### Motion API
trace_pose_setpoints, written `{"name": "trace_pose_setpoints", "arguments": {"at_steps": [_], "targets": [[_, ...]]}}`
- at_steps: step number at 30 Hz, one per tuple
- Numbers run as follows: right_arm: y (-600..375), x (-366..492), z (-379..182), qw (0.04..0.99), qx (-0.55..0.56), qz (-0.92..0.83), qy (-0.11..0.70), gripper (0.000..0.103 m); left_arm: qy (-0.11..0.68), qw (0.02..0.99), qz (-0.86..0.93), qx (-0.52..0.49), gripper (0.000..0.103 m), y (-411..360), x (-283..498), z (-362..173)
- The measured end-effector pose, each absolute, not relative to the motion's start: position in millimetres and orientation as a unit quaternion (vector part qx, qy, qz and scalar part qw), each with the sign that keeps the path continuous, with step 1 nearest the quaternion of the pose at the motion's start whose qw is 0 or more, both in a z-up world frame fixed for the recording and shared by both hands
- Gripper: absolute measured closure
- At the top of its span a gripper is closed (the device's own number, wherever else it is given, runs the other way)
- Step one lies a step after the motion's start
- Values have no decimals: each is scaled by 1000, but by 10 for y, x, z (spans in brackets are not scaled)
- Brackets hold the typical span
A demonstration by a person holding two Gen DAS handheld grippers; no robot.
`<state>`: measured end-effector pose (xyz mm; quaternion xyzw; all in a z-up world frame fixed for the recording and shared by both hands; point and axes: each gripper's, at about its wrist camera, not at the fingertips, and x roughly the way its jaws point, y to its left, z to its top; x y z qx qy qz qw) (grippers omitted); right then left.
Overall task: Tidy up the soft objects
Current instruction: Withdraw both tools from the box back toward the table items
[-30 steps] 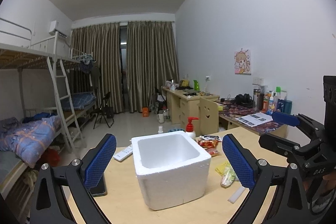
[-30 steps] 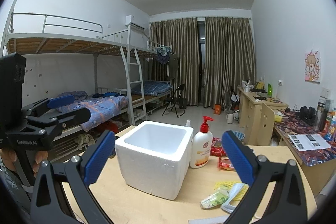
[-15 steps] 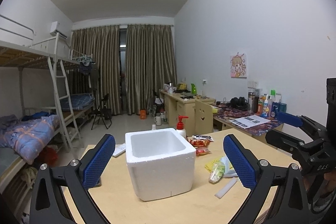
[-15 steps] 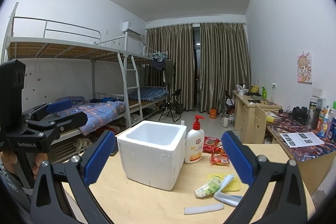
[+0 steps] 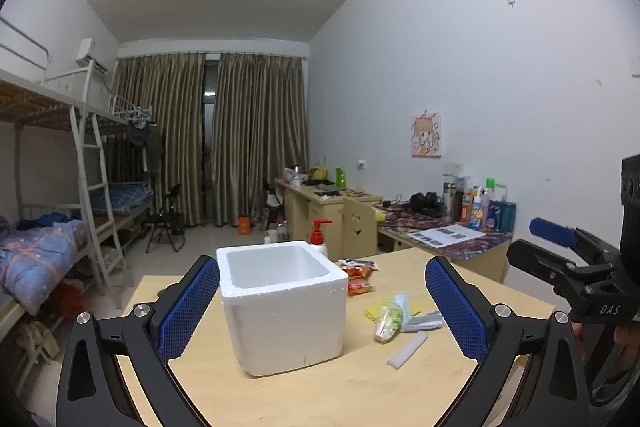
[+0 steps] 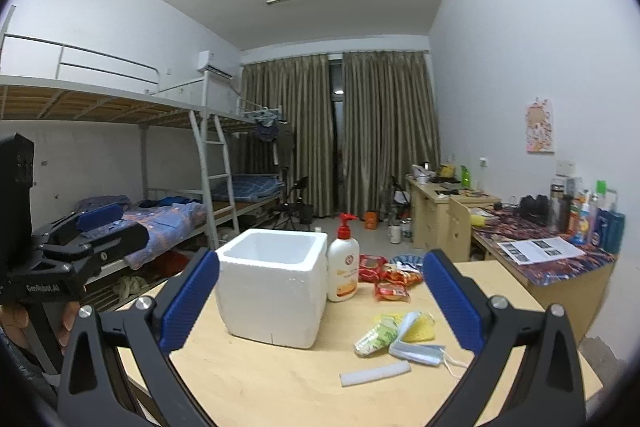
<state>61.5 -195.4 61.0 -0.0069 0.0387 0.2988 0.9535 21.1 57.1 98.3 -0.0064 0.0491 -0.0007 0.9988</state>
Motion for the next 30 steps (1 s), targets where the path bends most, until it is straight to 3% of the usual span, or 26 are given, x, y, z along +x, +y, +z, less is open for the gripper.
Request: {"name": "trace_pose_setpoints", "arguments": {"at_steps": [14, 30], "targets": [[-2044, 536, 475, 963, -1, 269, 17, 0, 41, 998, 7, -42, 0, 655, 274, 651], [-2317, 821, 151, 963, -16, 262, 61, 0, 80, 994, -62, -52, 0, 301, 721, 235]]}}
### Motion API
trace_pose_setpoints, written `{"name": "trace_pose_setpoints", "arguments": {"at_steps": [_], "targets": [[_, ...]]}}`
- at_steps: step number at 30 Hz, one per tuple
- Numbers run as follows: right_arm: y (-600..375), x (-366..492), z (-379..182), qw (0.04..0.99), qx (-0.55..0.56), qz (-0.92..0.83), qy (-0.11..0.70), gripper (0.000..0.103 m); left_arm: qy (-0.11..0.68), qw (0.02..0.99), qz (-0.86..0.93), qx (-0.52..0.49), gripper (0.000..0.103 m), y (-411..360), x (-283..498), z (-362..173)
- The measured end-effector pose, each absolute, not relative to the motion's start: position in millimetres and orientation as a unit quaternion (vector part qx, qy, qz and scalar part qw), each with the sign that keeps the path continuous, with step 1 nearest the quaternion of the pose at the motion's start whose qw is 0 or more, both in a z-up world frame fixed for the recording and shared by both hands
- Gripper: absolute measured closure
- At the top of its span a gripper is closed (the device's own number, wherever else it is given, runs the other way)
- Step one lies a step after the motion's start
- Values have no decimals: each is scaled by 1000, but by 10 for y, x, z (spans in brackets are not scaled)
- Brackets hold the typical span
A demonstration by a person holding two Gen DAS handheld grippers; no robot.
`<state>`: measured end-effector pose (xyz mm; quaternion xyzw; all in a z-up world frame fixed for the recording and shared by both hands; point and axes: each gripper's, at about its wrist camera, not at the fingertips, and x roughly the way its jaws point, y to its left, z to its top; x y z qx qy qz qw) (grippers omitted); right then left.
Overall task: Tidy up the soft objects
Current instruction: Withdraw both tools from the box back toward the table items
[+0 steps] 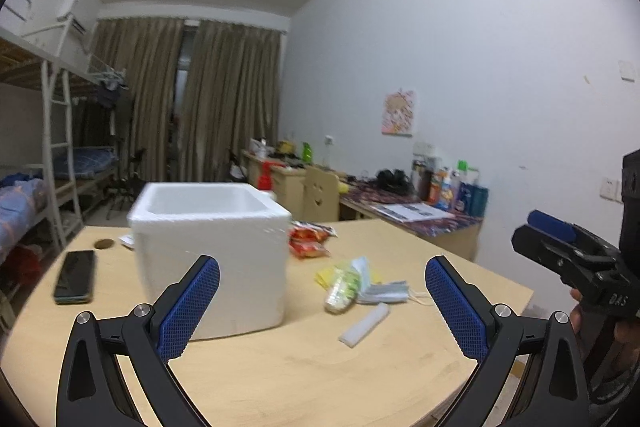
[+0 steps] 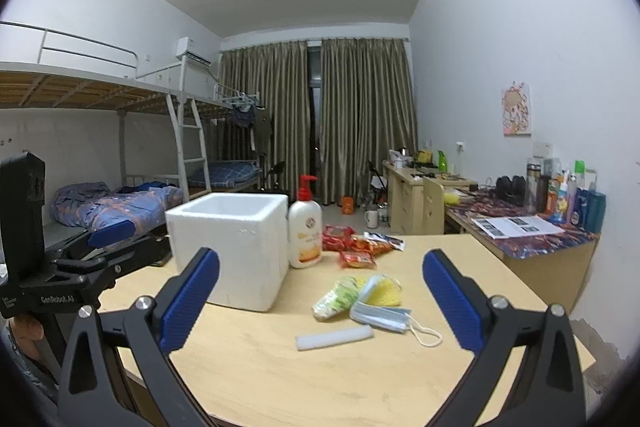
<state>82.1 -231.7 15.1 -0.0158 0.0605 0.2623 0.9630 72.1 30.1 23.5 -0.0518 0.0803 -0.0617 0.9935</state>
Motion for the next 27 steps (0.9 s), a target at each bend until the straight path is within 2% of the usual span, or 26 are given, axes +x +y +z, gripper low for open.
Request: {"name": "trace_pose_setpoints", "arguments": {"at_steps": [27], "targets": [[-2538, 1608, -144, 961, -9, 233, 147, 0, 209, 963, -170, -12, 0, -129, 1784, -259]]}}
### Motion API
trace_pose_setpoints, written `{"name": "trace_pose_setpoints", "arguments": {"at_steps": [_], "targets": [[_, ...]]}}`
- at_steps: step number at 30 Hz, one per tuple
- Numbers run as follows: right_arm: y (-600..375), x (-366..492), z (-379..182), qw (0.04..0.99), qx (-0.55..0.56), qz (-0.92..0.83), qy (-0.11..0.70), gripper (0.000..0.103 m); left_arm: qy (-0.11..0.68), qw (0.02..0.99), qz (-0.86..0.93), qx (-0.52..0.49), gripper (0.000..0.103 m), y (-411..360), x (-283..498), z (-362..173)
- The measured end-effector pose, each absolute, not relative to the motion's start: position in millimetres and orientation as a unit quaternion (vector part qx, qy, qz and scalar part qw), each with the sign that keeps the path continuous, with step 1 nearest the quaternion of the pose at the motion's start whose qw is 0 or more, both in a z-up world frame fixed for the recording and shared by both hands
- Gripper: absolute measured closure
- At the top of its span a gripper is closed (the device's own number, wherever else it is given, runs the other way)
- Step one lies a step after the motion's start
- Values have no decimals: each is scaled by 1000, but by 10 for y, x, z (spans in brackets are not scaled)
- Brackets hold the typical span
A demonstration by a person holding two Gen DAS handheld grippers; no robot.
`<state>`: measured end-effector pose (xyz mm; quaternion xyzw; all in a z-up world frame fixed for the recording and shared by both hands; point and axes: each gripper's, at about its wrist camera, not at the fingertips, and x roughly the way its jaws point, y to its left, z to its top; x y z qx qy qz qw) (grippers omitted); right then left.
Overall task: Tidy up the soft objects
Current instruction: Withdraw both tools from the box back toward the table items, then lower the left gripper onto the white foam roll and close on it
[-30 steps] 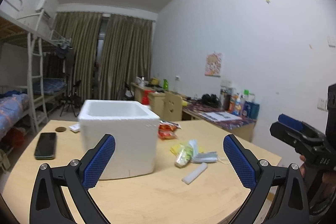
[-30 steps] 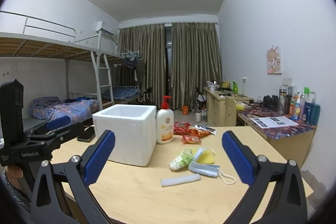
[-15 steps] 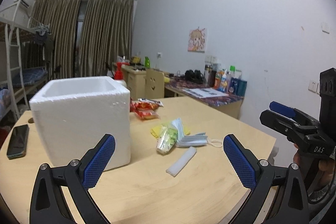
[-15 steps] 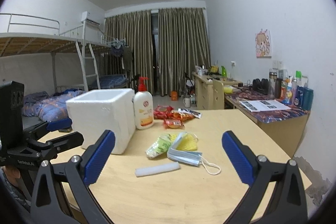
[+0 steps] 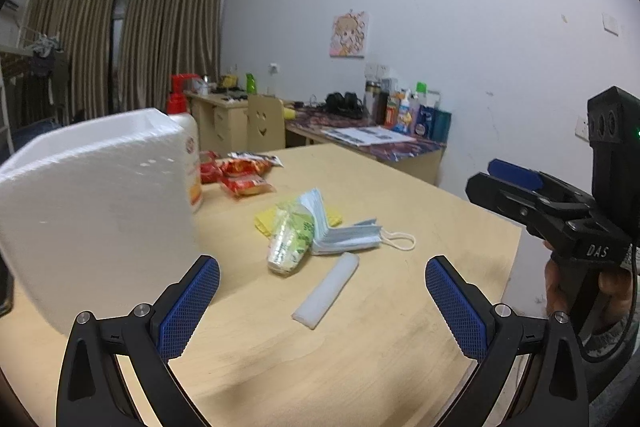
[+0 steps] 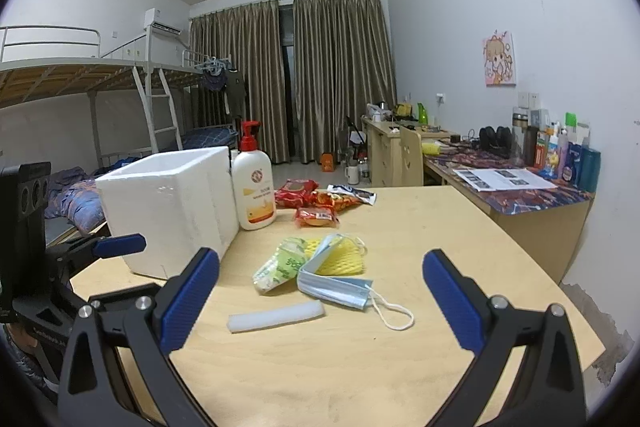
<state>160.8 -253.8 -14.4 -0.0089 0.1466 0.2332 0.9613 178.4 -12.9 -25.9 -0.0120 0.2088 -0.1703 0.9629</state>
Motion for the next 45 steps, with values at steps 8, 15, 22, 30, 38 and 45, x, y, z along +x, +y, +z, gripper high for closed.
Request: {"name": "trace_pose_setpoints", "arguments": {"at_steps": [8, 15, 22, 30, 38, 45], "targets": [[-2585, 1934, -243, 954, -8, 240, 181, 0, 254, 947, -197, -14, 0, -232, 2087, -385], [-2565, 2064, -302, 944, -18, 264, 195, 0, 300, 931, -208, -28, 3, -313, 2326, -560], [-2556, 2249, -388, 935, -23, 276, 221, 0, 335, 921, -196, -21, 16, -365, 2476, -696], [-2571, 2448, -436, 918, -14, 307, 251, 0, 358, 909, -214, -8, 25, -431, 2522, -770], [-2571, 2519, -471, 908, -7, 325, 263, 0, 389, 897, -209, -4, 46, -459, 2624, -857], [-2530, 2630, -474, 902, -15, 332, 275, 0, 398, 892, -216, 20, 49, -550, 2629, -886]]}}
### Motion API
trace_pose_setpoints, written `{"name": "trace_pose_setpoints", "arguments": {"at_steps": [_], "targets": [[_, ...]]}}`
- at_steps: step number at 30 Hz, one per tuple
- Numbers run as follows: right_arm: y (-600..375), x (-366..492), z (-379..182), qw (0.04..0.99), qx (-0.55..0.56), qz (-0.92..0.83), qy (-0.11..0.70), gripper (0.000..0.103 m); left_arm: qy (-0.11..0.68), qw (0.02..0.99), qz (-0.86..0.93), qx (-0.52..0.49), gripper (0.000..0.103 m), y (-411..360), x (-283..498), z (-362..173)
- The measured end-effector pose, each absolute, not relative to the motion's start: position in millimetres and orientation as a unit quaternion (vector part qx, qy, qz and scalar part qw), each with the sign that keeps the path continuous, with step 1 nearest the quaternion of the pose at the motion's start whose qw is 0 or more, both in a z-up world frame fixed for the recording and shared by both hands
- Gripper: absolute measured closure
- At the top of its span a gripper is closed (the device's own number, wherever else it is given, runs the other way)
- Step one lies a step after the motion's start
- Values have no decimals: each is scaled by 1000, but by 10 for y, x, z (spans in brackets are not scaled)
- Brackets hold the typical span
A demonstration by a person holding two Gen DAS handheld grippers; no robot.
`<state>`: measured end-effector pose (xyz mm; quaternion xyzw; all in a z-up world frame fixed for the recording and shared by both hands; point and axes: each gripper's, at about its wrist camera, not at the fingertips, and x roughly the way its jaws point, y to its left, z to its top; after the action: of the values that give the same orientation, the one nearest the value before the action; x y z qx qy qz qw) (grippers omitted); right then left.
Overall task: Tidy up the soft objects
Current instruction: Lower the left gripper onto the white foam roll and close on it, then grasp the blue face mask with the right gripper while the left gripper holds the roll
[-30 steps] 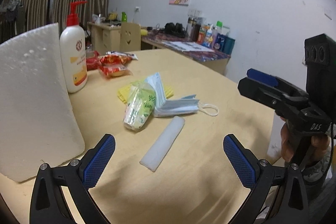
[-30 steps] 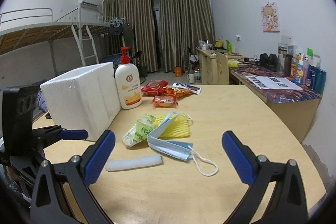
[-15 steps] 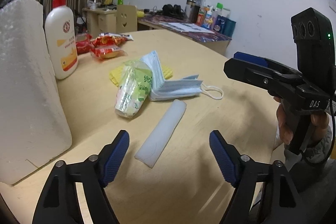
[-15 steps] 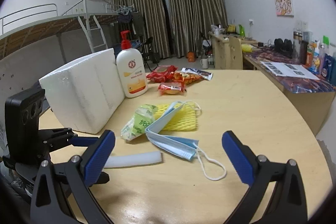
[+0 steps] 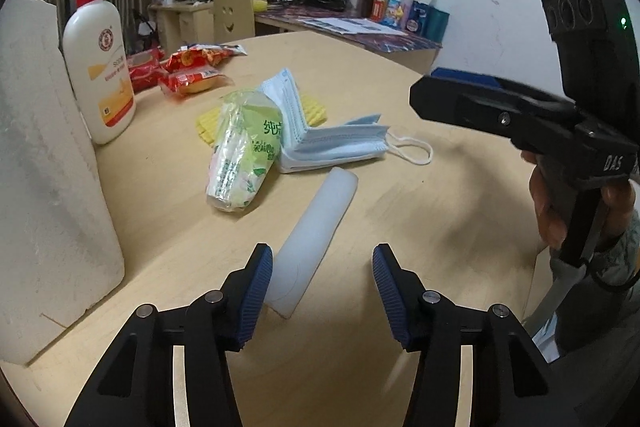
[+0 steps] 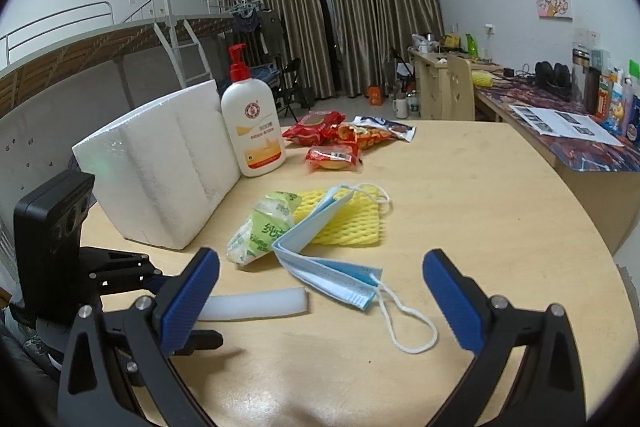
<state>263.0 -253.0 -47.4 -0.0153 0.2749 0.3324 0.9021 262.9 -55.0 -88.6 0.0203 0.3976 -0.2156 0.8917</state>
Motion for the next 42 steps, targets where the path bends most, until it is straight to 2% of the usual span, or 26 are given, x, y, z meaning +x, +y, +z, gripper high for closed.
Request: {"name": "trace_pose_setpoints", "arguments": {"at_steps": [6, 11, 14, 17, 19, 21, 28, 32, 38, 42], "targets": [[-2483, 2652, -451, 899, -30, 340, 275, 0, 416, 885, -209, 16, 60, -480, 2747, -936], [-2438, 2686, -471, 897, -43, 342, 279, 0, 420, 882, -209, 30, 61, -460, 2777, -949], [-2417, 2731, -501, 895, -47, 342, 284, 0, 420, 882, -210, 26, 74, -453, 2780, -954], [-2390, 2768, -533, 893, -48, 343, 288, 0, 422, 883, -206, 11, 79, -392, 2809, -957], [-2378, 2792, -544, 891, -46, 347, 290, 0, 421, 883, -208, 3, 79, -367, 2821, -954], [-2364, 2813, -559, 890, -48, 347, 292, 0, 421, 883, -210, 6, 85, -382, 2819, -950], [-2345, 2831, -561, 886, -52, 353, 295, 0, 419, 883, -212, 6, 85, -380, 2799, -934], [-2337, 2844, -586, 885, -54, 353, 299, 0, 421, 883, -209, 7, 76, -380, 2806, -940], [-2292, 2890, -601, 880, -54, 361, 304, 0, 423, 881, -210, 4, 76, -386, 2807, -945], [-2212, 2935, -663, 874, -69, 362, 317, 0, 423, 881, -211, 5, 82, -386, 2809, -951]]}}
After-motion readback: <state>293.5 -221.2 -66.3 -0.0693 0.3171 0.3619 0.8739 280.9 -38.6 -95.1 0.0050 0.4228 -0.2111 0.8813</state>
